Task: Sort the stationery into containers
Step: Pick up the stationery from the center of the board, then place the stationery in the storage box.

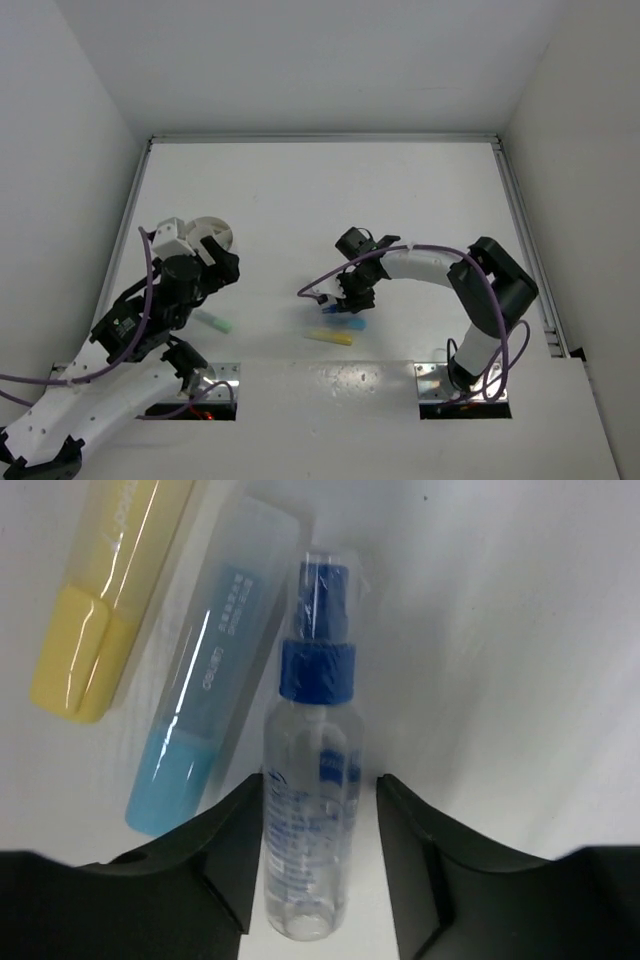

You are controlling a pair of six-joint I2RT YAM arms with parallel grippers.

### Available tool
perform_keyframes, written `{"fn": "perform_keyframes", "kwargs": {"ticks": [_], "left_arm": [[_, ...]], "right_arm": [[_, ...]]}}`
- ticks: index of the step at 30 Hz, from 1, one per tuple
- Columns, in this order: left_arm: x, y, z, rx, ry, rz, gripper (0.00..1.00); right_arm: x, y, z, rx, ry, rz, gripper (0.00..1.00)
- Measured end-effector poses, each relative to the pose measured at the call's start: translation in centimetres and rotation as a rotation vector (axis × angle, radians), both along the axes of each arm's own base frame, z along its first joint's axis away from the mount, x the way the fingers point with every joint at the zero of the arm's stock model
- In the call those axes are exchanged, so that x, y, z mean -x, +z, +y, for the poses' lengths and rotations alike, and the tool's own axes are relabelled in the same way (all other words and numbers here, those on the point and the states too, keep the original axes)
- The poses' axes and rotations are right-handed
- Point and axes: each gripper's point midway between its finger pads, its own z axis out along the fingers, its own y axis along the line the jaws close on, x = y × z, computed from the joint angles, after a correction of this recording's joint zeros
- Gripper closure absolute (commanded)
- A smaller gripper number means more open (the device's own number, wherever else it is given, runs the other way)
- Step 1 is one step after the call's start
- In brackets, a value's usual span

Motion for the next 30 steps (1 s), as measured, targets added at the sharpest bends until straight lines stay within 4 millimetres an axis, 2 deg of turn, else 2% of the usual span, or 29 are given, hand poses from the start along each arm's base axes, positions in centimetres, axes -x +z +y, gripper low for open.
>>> {"fn": "perform_keyframes", "kwargs": {"ticks": [5,6,7,11,13,16,19,22,23,26,30], "left_arm": [[0.3,0.0,0.4,0.003,0.011,-0.002,0.12],[0.4,0.0,0.6,0.002,0.016,0.0,0.12],[0.5,-0.1,0.7,0.0,0.021,0.003,0.12],[0.7,-0.1,1.4,-0.01,0.049,0.004,0.14],[0.9,0.5,2.0,0.002,0.076,-0.009,0.16],[1.3,1.7,3.2,0.046,0.135,-0.051,0.18],[1.8,2.4,4.5,0.107,0.204,-0.093,0.19],[2.5,2.6,5.6,0.165,0.263,-0.114,0.2],[2.7,2.7,5.9,0.184,0.279,-0.121,0.22],[3.0,2.7,6.5,0.212,0.309,-0.129,0.22],[2.9,2.6,6.7,0.218,0.336,-0.124,0.22]], "right_arm": [[-0.3,0.0,0.6,0.045,-0.009,-0.057,0.73],[-0.4,0.0,0.8,0.052,-0.014,-0.062,0.89],[-0.4,0.1,0.9,0.057,-0.016,-0.065,0.98],[-1.4,0.5,2.1,0.069,-0.041,-0.071,1.0],[-2.5,1.6,3.6,0.046,-0.075,-0.07,1.0],[-6.2,6.3,8.9,-0.101,-0.176,-0.077,1.0],[-11.1,13.6,15.7,-0.375,-0.301,-0.12,1.0],[-13.4,19.9,20.5,-0.627,-0.403,-0.066,1.0],[-14.2,21.1,21.6,-0.68,-0.418,-0.053,1.0],[-15.8,23.2,24.7,-0.835,-0.47,0.022,1.0],[-16.0,22.0,27.0,-0.956,-0.487,0.135,1.0]]}}
